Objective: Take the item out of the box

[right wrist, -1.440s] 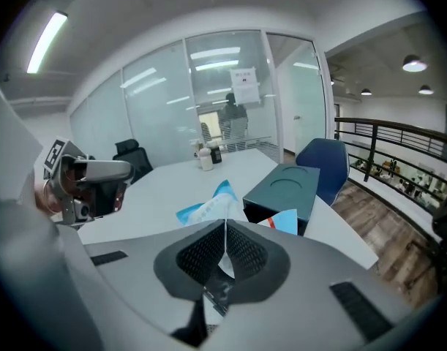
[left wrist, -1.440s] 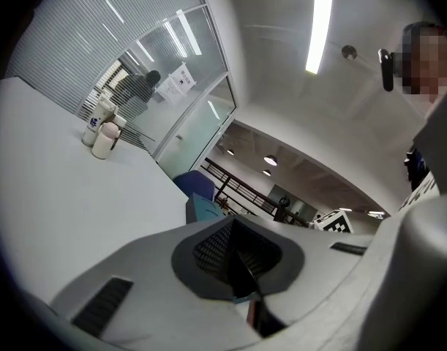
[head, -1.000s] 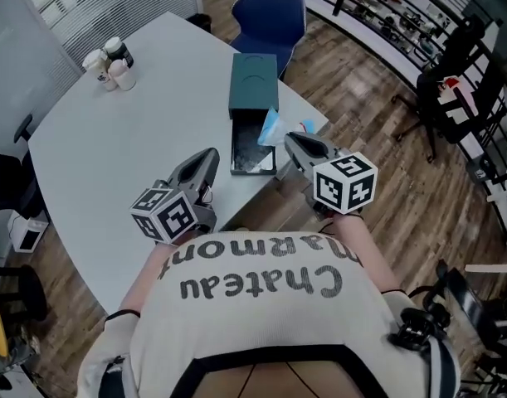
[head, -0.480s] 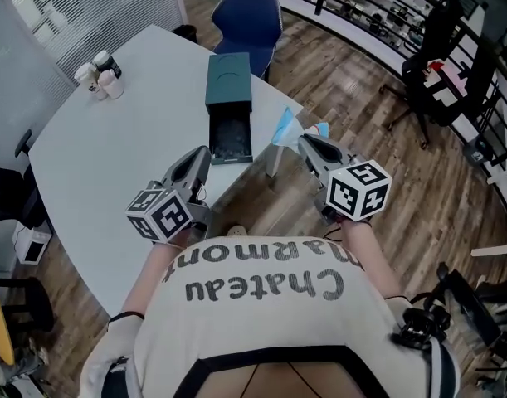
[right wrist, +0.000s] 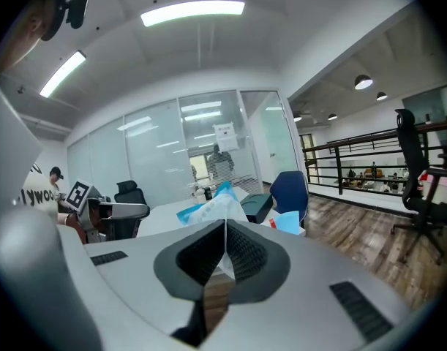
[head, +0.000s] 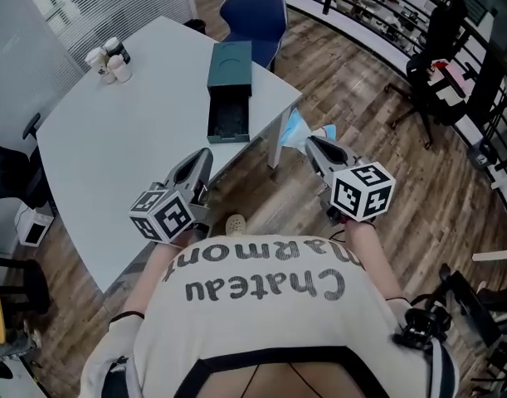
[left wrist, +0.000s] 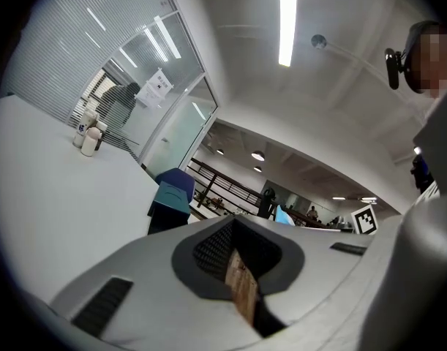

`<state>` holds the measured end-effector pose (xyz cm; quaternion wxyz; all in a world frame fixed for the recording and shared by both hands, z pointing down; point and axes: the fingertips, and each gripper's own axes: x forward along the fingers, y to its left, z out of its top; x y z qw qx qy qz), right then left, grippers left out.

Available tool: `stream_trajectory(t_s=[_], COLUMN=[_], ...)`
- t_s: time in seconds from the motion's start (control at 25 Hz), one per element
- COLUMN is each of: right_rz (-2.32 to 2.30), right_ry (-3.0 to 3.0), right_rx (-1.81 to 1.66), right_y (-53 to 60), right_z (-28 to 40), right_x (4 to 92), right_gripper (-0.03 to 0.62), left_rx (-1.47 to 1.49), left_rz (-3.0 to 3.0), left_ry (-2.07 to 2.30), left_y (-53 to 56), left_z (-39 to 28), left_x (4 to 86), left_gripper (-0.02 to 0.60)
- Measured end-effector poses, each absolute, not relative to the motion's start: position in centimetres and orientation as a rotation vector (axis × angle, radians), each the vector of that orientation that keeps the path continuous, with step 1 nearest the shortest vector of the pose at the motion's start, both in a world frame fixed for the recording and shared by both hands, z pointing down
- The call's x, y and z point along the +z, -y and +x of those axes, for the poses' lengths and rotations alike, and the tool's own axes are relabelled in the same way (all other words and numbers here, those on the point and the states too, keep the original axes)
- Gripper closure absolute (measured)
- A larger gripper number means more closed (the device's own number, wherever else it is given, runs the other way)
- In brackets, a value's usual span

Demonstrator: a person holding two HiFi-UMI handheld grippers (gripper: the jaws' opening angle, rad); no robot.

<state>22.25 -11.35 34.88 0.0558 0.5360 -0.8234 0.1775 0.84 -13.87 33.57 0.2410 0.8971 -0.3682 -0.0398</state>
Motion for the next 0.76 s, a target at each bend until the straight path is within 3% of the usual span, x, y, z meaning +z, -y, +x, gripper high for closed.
stream_trajectory(t_s=[0.76], right_rz=[1.572], right_ry=[2.479], right_rx=[0.546], right_y=[5.0], right_z=[20.7], right_x=[36.9], right_gripper=[0.588], left_rx=[-0.129], left_rz=[2.408], left_ry=[1.088], left_y=[6.2], left_z=[-2.3], left_x=[35.0], left_gripper=[0.584])
